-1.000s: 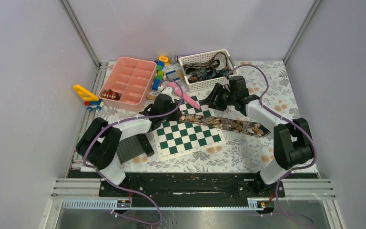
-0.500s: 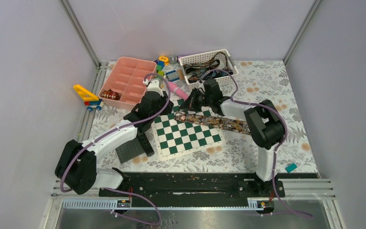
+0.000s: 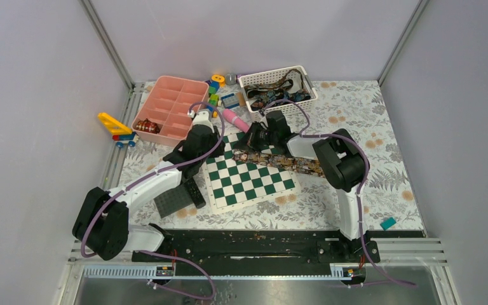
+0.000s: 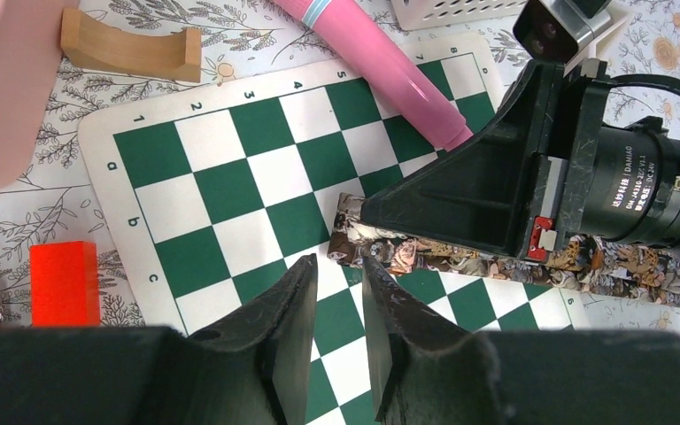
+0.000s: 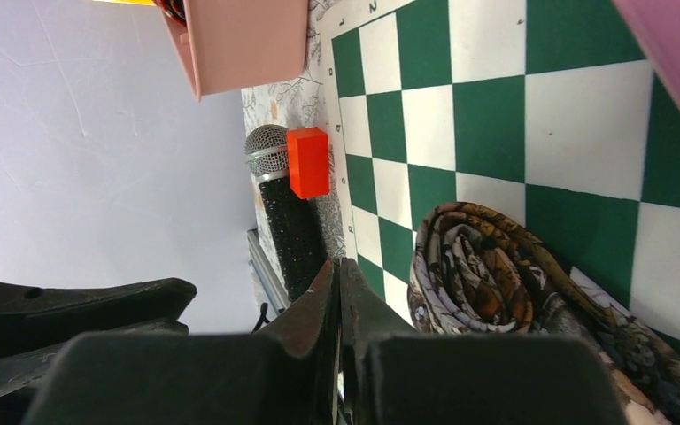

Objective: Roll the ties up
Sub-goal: Roll the tie at the center of the board.

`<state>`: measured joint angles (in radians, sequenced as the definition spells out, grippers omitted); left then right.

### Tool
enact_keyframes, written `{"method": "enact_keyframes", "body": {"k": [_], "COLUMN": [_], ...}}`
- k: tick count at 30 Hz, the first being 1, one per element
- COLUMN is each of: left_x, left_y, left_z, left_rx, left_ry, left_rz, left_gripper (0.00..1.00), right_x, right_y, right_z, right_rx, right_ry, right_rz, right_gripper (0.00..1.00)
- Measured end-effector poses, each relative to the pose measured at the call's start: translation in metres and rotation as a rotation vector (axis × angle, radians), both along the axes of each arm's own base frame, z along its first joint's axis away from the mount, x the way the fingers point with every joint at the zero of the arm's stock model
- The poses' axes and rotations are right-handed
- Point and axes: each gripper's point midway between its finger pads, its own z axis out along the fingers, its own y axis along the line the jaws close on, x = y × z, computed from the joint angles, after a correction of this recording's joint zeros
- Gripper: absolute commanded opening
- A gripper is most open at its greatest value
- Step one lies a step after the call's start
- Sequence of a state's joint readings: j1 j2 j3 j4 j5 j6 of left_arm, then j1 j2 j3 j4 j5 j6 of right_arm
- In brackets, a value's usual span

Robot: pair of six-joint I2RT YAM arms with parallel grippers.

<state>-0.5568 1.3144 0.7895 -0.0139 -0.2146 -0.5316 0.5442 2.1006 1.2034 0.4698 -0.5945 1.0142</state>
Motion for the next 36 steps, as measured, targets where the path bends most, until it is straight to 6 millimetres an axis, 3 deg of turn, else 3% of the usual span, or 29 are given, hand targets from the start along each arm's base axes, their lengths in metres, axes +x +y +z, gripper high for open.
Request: {"method": "enact_keyframes", "body": {"k": [11,28,36], "left_x": [0.0,0.0,0.0], "left_y": [0.0,0.0,0.0], "left_z": [0.0,-0.001,-0.001], "left_rx": [0.0,0.001,0.001], "left_ry": [0.0,0.002,0.003], "left_rz": [0.0,0.0,0.0], "left_gripper": [0.27,0.27,0.27], "right_x": [-0.016,-0.018,-0.017], "right_y": [0.016,0.002,0.0], "right_z": [0.001,-0.036,-0.04], "right_rx": [0.011,-0.102,-0.137], "right_ry": [0.002,0.068,0.069], "right_rz": [0.036,-0.032,-0.04], "right_gripper": [0.0,0.0,0.0]}}
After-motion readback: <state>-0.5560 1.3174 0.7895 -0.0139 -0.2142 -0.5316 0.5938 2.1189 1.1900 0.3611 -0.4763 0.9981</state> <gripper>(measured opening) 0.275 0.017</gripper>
